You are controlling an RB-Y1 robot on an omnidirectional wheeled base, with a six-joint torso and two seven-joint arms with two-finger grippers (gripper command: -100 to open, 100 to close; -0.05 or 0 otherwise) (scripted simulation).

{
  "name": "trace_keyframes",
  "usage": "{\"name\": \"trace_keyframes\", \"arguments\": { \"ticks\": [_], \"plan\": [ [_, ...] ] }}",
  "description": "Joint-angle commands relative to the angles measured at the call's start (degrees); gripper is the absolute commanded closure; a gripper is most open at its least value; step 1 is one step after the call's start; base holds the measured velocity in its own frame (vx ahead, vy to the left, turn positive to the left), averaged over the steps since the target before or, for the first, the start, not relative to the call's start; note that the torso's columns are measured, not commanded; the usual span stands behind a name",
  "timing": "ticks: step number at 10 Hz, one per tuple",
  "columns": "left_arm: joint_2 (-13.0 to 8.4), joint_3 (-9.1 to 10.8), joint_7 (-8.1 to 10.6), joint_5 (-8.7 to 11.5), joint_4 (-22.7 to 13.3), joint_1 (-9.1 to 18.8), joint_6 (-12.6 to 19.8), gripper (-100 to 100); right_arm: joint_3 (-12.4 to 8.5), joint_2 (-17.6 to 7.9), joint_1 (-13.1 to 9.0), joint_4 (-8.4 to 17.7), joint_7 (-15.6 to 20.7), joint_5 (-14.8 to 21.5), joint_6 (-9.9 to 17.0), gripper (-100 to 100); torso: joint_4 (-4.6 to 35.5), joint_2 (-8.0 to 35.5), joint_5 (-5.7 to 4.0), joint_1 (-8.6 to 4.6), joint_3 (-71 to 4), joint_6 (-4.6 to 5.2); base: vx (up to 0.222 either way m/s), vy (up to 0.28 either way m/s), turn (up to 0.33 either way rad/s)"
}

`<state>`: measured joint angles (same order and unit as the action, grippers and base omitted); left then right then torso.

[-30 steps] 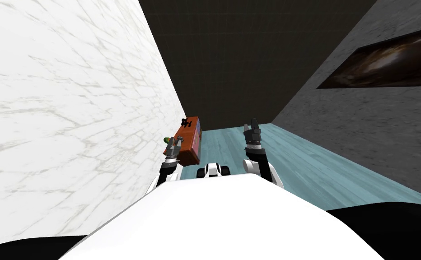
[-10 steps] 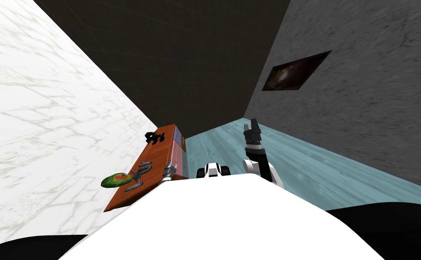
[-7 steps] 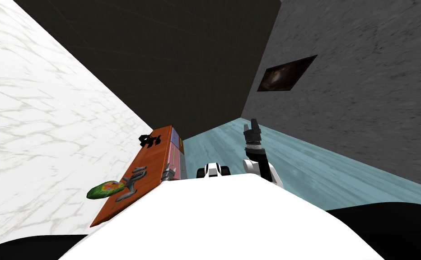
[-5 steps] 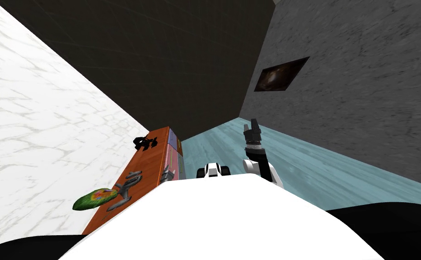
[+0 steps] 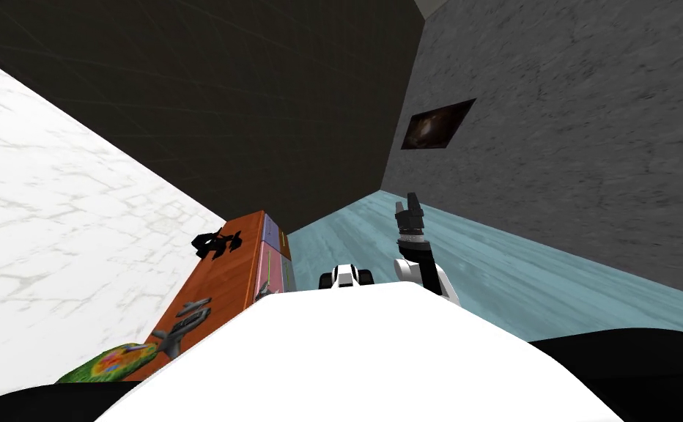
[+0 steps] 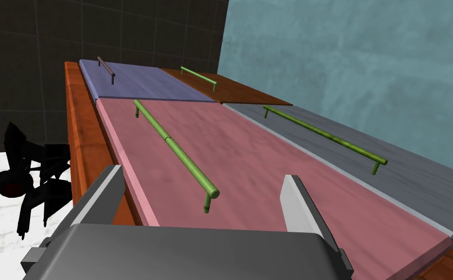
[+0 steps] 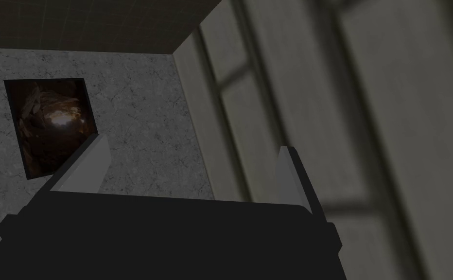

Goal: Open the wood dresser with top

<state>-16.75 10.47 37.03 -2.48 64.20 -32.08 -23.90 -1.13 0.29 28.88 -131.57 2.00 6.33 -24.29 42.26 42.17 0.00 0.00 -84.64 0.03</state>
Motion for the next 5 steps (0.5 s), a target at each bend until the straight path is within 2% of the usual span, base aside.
{"name": "trace_keyframes", "arguments": {
  "ticks": [1, 5],
  "plan": [
    [-0.31, 0.56, 1.53, 0.14, -1.76, -1.24, 1.96, -100, 0.0, 0.0, 0.01, 0.0, 0.0, 0.0, 0.0, 0, 0.0, 0.04, -0.01, -0.03, 0.01, -0.06, 0.058, -0.001, -0.037],
    [-2.84, 1.91, 4.89, 0.66, -9.51, -1.66, 3.55, -100, 0.0, 0.0, 0.0, 0.0, 0.0, 0.0, 0.0, 0, 0.02, 0.1, 0.0, -0.01, 0.06, -0.02, 0.066, -0.003, -0.187]
  ]
}}
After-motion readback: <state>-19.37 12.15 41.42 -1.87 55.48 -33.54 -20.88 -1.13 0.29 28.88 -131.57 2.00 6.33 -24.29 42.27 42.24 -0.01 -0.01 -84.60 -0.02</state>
